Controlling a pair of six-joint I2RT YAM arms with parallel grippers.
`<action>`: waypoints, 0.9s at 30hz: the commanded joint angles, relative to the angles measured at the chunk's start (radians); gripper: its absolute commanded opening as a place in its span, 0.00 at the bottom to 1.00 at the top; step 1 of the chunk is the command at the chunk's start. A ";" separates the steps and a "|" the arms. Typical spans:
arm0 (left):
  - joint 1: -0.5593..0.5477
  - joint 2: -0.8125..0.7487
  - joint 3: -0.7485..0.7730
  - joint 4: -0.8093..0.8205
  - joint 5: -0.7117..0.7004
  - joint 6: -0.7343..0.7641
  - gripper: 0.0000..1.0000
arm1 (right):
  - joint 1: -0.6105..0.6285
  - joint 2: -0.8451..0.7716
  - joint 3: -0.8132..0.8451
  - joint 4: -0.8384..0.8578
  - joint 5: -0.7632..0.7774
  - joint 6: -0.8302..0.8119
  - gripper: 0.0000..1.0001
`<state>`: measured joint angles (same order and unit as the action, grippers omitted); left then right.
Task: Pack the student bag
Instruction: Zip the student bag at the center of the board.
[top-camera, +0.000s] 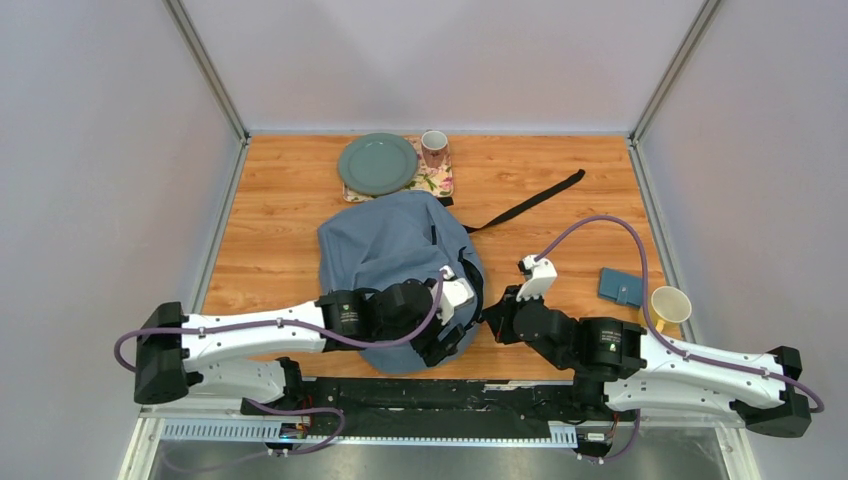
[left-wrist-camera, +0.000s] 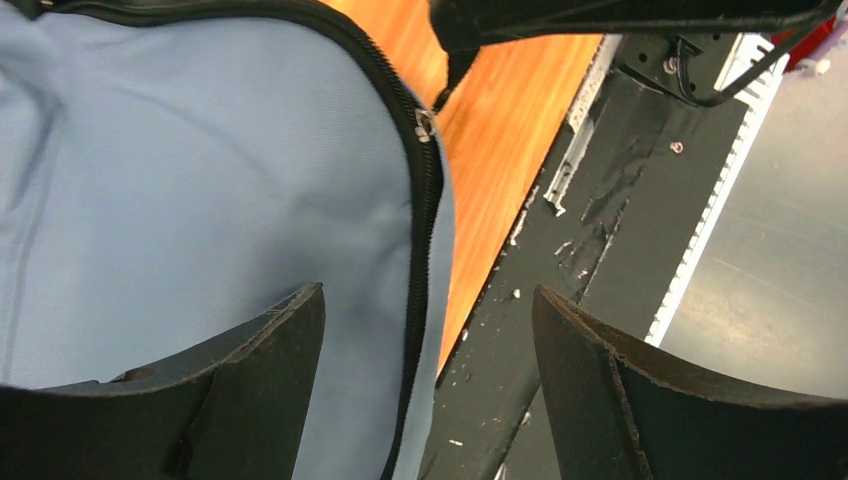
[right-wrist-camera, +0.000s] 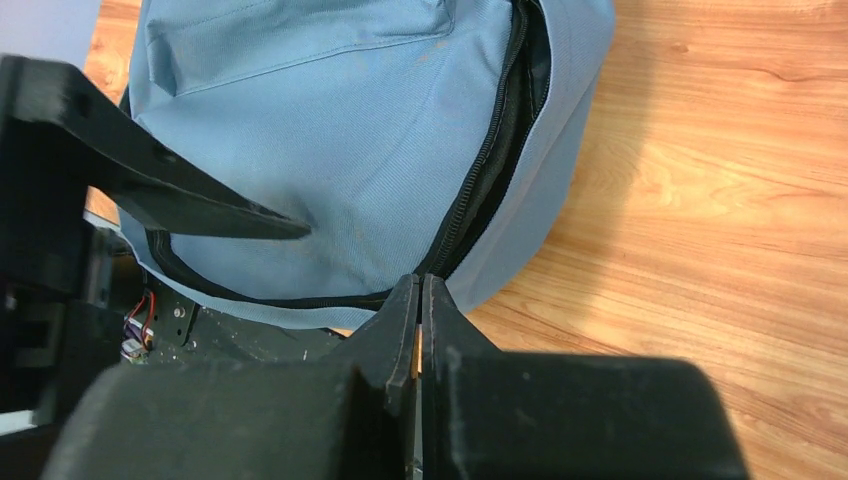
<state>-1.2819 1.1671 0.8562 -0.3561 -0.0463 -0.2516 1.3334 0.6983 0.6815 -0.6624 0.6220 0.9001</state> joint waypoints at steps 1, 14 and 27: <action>-0.022 0.035 -0.023 0.111 0.068 0.014 0.82 | -0.002 -0.022 0.004 0.030 0.024 0.016 0.00; -0.063 0.149 -0.060 0.089 -0.089 -0.006 0.12 | -0.002 -0.020 -0.003 0.043 0.028 0.017 0.00; -0.137 -0.058 -0.305 0.060 -0.102 -0.141 0.00 | -0.204 0.029 0.004 0.150 -0.039 -0.107 0.00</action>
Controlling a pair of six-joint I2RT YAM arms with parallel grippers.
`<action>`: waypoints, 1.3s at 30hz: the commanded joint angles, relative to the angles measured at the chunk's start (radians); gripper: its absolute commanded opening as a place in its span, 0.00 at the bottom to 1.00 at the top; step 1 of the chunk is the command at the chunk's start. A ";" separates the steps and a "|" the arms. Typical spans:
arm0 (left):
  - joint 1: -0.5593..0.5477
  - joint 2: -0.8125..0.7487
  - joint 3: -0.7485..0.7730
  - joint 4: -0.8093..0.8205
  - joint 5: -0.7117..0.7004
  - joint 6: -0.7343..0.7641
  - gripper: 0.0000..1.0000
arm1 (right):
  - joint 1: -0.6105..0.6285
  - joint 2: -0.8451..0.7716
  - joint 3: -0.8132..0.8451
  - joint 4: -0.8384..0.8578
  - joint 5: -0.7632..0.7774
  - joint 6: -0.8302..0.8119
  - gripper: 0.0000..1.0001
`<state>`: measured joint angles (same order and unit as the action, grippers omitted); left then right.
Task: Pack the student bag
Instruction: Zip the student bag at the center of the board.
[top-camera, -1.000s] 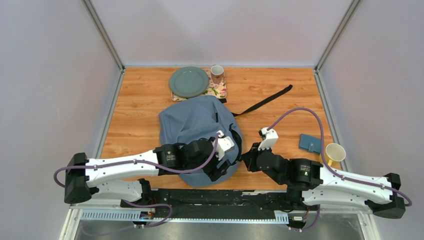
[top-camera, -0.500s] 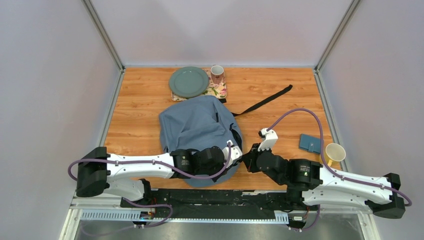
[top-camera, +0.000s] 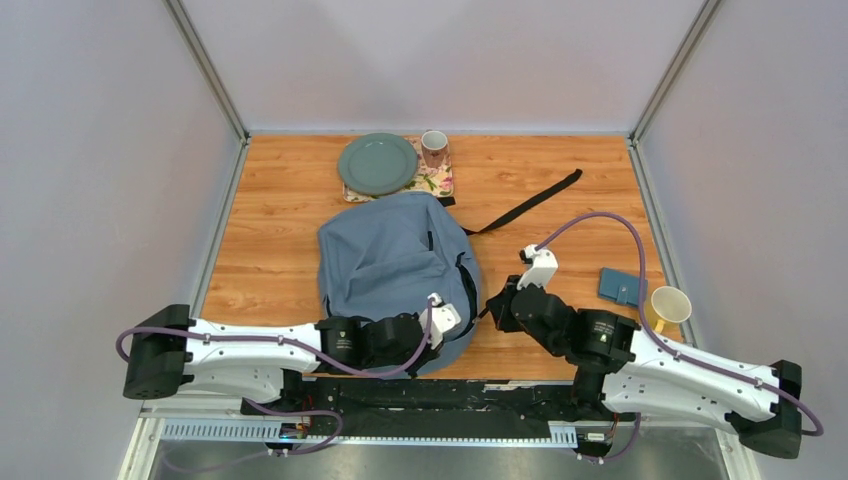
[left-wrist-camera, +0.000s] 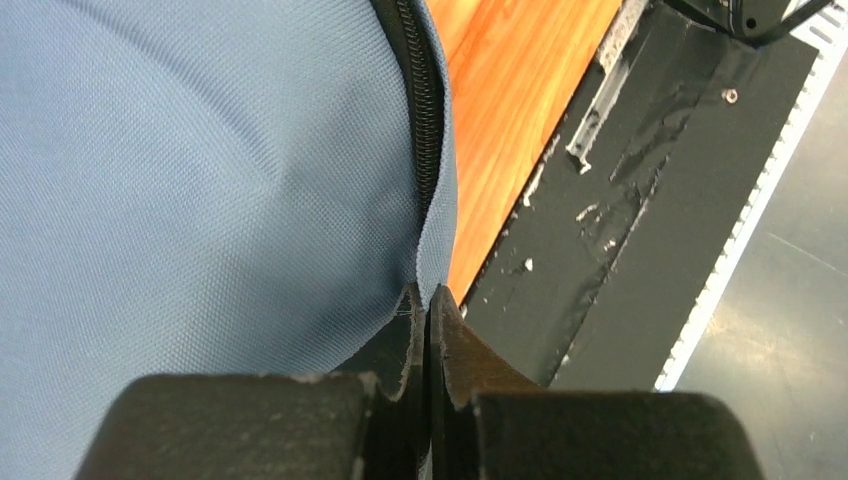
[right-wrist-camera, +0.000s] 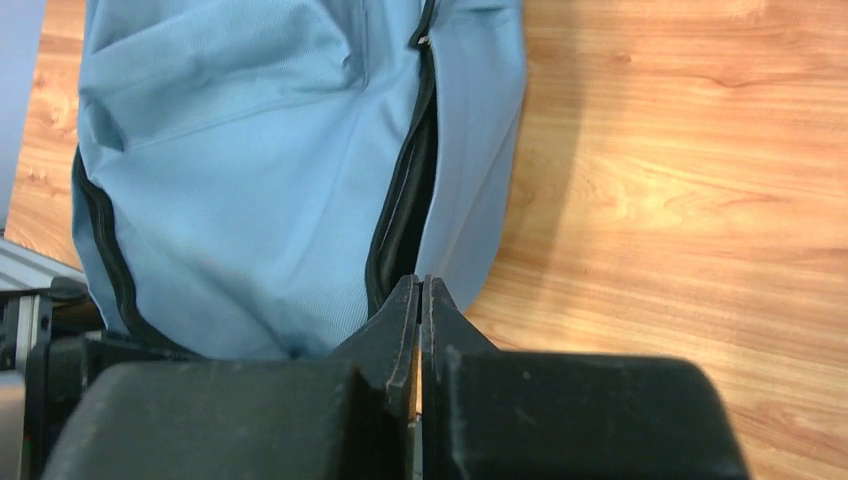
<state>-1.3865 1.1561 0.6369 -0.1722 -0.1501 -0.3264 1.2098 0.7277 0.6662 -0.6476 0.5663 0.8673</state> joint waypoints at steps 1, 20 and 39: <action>-0.042 -0.056 -0.098 -0.121 0.001 -0.075 0.00 | -0.090 0.009 0.018 0.149 0.003 -0.080 0.00; -0.144 -0.203 -0.273 -0.188 0.011 -0.221 0.00 | -0.268 0.154 0.047 0.367 -0.146 -0.160 0.00; -0.175 -0.236 -0.286 -0.202 -0.019 -0.267 0.00 | -0.417 0.498 0.228 0.566 -0.230 -0.241 0.00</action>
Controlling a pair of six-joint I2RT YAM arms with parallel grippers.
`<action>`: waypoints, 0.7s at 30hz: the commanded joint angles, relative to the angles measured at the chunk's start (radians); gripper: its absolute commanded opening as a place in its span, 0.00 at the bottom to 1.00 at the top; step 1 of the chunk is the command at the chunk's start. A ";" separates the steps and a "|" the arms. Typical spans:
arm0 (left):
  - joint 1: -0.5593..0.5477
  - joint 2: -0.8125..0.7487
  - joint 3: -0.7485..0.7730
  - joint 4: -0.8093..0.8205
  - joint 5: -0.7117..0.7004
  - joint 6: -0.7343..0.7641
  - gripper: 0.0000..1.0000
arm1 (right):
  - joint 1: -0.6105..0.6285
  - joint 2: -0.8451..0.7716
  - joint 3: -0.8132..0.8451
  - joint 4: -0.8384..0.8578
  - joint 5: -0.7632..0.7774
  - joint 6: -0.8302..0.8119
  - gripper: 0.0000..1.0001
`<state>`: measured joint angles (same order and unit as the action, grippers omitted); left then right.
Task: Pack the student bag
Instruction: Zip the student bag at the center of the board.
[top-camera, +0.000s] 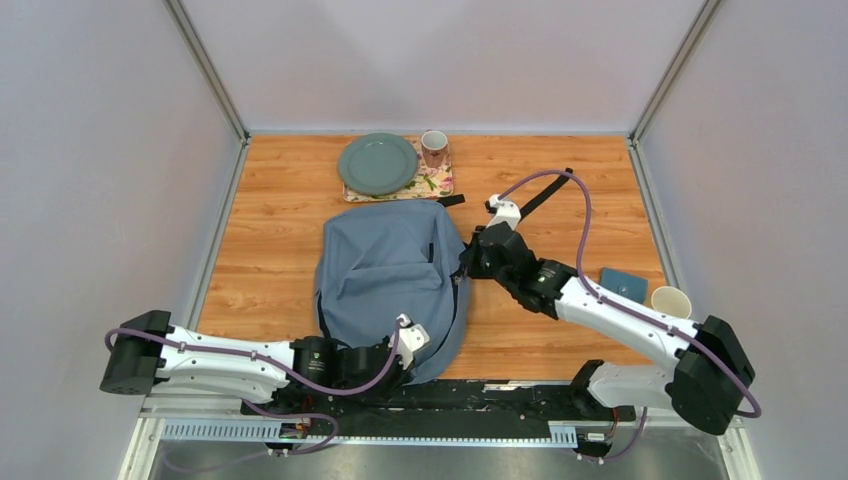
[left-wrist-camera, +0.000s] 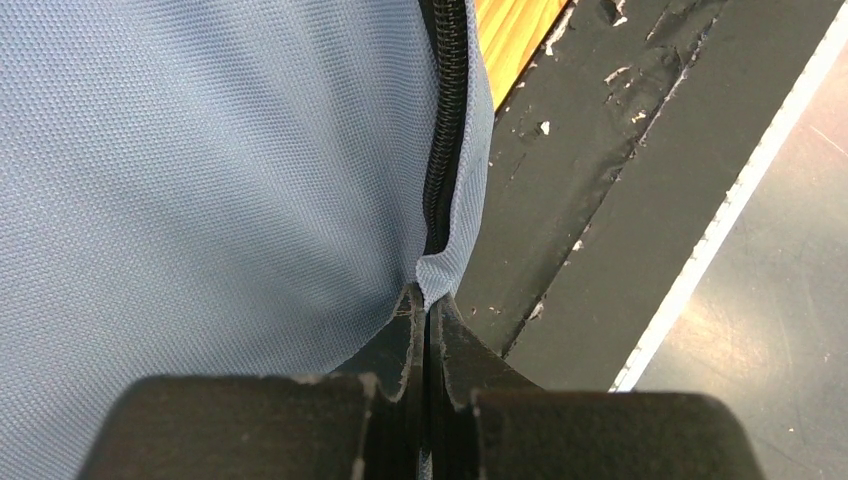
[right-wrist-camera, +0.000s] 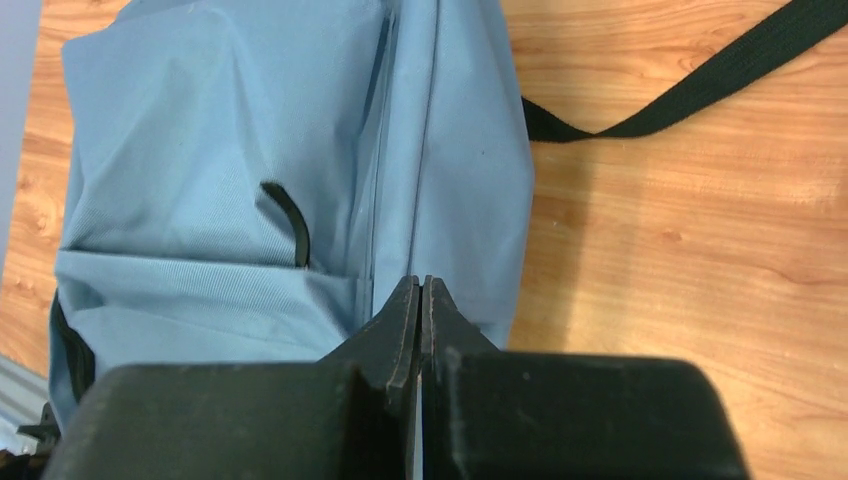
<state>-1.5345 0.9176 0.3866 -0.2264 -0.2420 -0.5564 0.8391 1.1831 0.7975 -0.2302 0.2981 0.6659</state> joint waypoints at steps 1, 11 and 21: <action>-0.030 0.001 -0.037 -0.146 0.064 -0.040 0.00 | -0.054 0.049 0.106 0.147 0.032 -0.046 0.00; -0.030 -0.049 0.008 -0.143 -0.123 -0.040 0.14 | -0.064 -0.065 0.014 0.109 0.091 0.000 0.00; -0.029 -0.094 0.149 -0.208 -0.321 0.021 0.82 | -0.173 -0.278 -0.121 0.000 0.142 0.043 0.00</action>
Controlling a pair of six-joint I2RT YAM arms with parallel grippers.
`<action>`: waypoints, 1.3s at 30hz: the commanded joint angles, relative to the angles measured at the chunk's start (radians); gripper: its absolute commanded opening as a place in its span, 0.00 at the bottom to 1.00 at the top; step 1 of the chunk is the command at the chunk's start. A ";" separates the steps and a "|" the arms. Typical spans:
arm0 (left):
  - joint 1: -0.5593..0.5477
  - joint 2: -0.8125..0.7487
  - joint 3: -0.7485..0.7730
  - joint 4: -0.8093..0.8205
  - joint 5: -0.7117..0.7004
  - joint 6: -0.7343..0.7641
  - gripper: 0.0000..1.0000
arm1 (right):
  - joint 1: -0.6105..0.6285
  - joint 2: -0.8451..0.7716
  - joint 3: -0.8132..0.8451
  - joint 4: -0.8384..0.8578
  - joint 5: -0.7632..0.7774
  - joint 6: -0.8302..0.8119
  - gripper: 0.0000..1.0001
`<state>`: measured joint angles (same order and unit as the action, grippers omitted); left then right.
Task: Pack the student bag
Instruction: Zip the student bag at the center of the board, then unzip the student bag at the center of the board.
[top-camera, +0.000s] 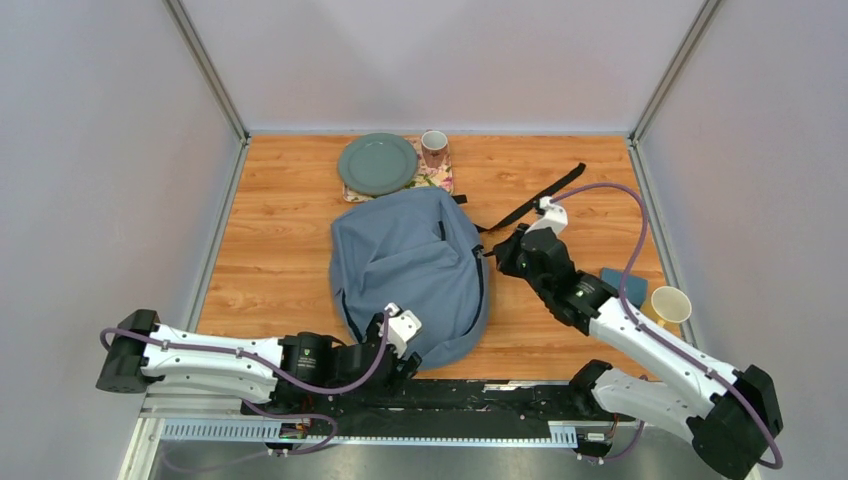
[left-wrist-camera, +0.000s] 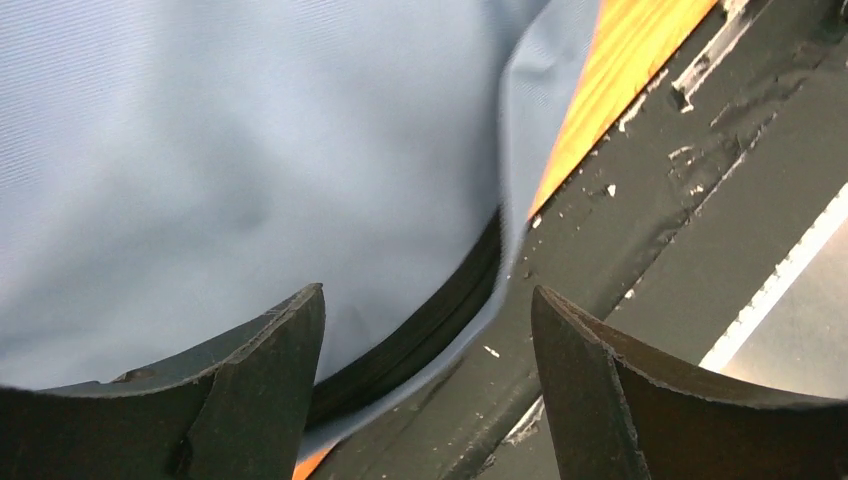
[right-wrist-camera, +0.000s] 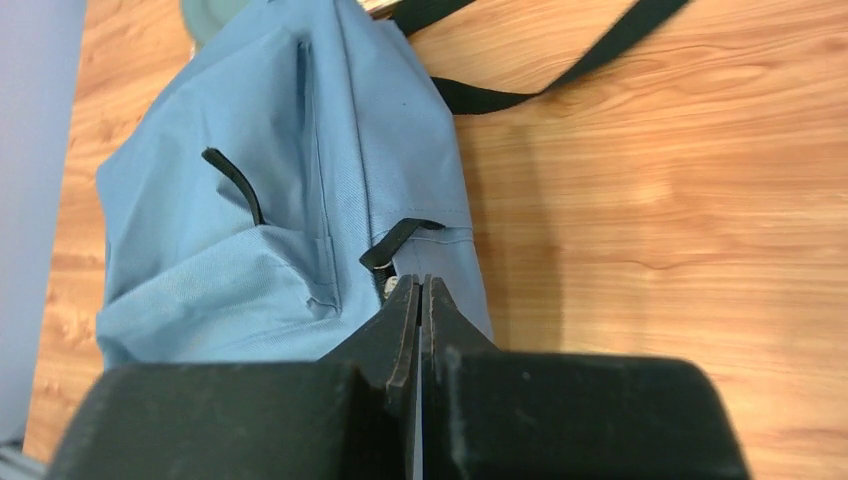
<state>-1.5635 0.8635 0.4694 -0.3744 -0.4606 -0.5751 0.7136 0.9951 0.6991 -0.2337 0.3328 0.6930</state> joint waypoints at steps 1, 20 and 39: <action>0.000 -0.049 0.083 -0.066 -0.127 0.047 0.82 | -0.049 -0.102 -0.029 -0.021 0.106 0.017 0.00; 0.270 -0.031 0.357 -0.143 -0.132 0.152 0.94 | -0.005 -0.366 -0.151 -0.245 -0.201 0.099 0.00; 0.543 0.627 0.837 0.086 0.212 0.206 0.91 | -0.003 -0.375 -0.179 -0.231 -0.227 0.105 0.00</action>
<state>-1.0607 1.4223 1.2301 -0.3141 -0.2996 -0.3641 0.7040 0.6449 0.5129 -0.4759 0.1364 0.7883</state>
